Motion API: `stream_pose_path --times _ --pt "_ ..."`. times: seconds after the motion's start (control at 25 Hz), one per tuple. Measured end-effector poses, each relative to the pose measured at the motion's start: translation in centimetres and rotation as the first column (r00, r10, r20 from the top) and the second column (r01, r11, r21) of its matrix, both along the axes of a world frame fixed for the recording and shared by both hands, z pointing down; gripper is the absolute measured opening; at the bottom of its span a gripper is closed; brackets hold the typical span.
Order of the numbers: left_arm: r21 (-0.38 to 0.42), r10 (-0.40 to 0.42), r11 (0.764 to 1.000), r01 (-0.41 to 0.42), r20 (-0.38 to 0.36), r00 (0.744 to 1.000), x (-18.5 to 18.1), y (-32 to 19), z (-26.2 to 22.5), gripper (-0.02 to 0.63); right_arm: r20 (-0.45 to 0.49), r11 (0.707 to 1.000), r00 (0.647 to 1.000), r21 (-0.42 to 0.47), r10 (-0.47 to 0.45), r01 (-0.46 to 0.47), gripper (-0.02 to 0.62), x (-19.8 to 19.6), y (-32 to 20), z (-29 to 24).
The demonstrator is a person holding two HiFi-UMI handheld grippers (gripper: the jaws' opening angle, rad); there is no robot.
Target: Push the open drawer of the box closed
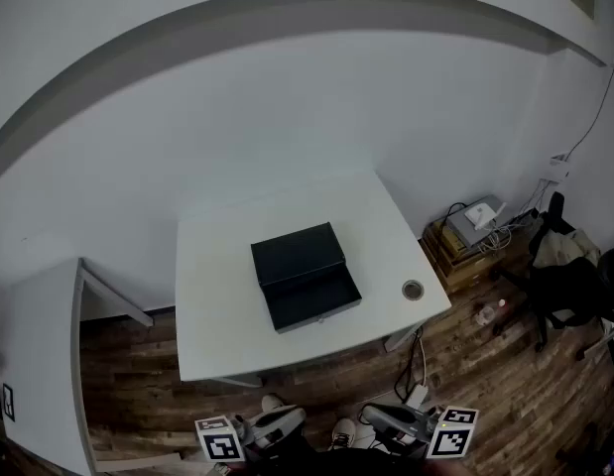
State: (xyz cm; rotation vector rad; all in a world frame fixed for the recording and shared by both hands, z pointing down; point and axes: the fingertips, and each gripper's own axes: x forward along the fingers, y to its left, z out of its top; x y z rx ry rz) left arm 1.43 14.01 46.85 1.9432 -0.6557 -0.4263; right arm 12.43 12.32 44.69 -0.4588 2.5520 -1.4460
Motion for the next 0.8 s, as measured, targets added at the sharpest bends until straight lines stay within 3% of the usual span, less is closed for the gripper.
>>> stream_pose_path --times 0.8 --pt "0.008 -0.005 1.000 0.005 0.000 1.000 0.37 -0.05 -0.10 0.002 -0.003 1.000 1.000 0.017 -0.002 0.002 0.003 0.33 0.00 -0.08"
